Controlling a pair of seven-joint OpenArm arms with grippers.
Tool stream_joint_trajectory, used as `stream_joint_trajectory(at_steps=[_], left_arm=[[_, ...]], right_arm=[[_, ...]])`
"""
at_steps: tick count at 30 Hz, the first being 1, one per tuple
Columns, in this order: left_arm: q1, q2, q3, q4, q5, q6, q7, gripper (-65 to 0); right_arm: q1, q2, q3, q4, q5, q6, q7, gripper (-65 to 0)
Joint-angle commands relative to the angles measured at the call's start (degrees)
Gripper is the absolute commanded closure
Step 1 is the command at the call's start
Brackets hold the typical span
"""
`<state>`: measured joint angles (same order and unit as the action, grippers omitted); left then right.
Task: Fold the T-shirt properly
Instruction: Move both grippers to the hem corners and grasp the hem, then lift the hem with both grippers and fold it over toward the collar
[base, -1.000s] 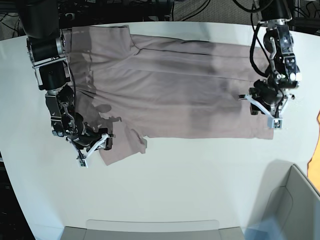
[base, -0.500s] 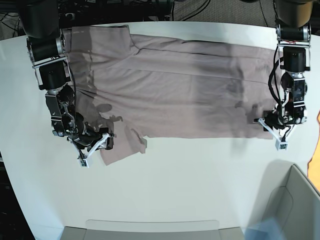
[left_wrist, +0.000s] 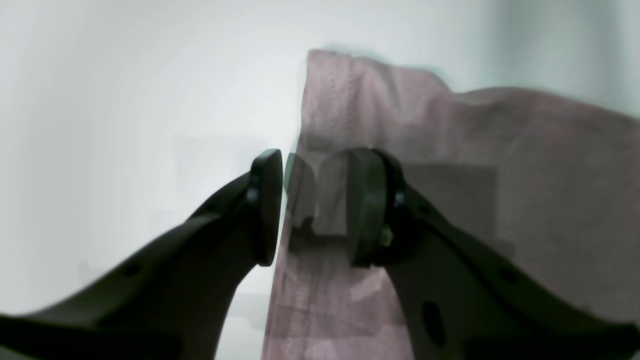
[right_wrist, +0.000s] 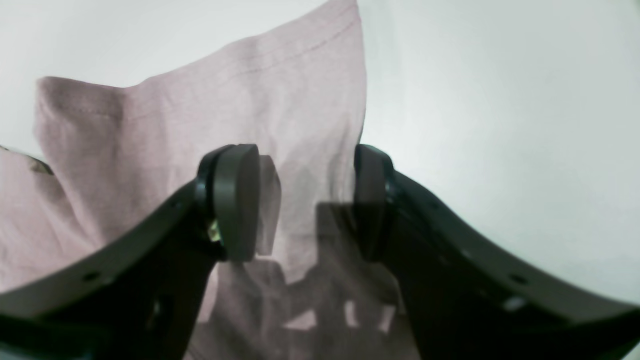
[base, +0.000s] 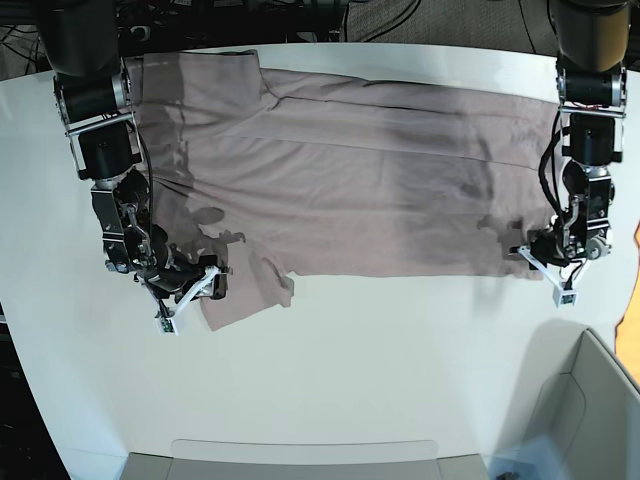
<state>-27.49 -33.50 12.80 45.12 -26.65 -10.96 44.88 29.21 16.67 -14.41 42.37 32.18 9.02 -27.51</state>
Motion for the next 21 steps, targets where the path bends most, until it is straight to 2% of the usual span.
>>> stream_joint_trajectory(at_steps=[1,3,5,6,9,10,12,16,21], left_arm=[[-1.0,-0.8,0.0,0.5,-0.9,-1.1,0.1,-21.5],[-0.2,-0.8,0.0,0.5,-3.5,-4.9,0.3,-20.9],[0.4,-0.8,0.0,0.5,-5.1,-7.6,1.2,-17.5],[0.5,-0.8,0.0,0.5,-5.6,-8.7,1.5,-14.3],[1.8,-0.8,-0.4,0.5,-5.5,-8.9,1.6,-2.1],[2.1,-0.8,-0.4,0.5,-5.5,-8.9,1.5,0.0],[2.6,-0.8,-0.5,0.8,-5.5,-9.1,1.1,0.0],[3.0,-1.0,-1.2,2.4,-5.3,-9.2,0.3,0.0],[5.0,-0.9,-10.6,6.8,-5.1,-9.2,0.1,0.0]], right_arm=[[0.8,0.3,0.0,-0.1,-0.5,-0.3,-2.1,-29.8],[0.8,0.0,0.0,-0.1,-0.5,-0.3,-2.1,-29.7],[0.8,-0.4,-0.1,-0.1,-0.6,-0.3,-2.1,-27.2],[0.8,-0.4,-0.1,-0.1,-0.6,-0.3,-2.1,-23.8],[0.8,-0.4,-0.1,-0.1,-0.6,-0.3,-2.1,-10.8],[0.8,-0.5,0.0,-0.1,-0.6,-0.3,-2.1,-6.5],[0.8,-0.5,0.0,-0.1,-0.6,-0.3,-2.1,0.0],[1.2,-0.1,0.1,0.4,-0.6,-0.3,-1.7,0.0],[1.6,0.0,0.4,4.4,-0.6,-0.3,-2.1,0.0]])
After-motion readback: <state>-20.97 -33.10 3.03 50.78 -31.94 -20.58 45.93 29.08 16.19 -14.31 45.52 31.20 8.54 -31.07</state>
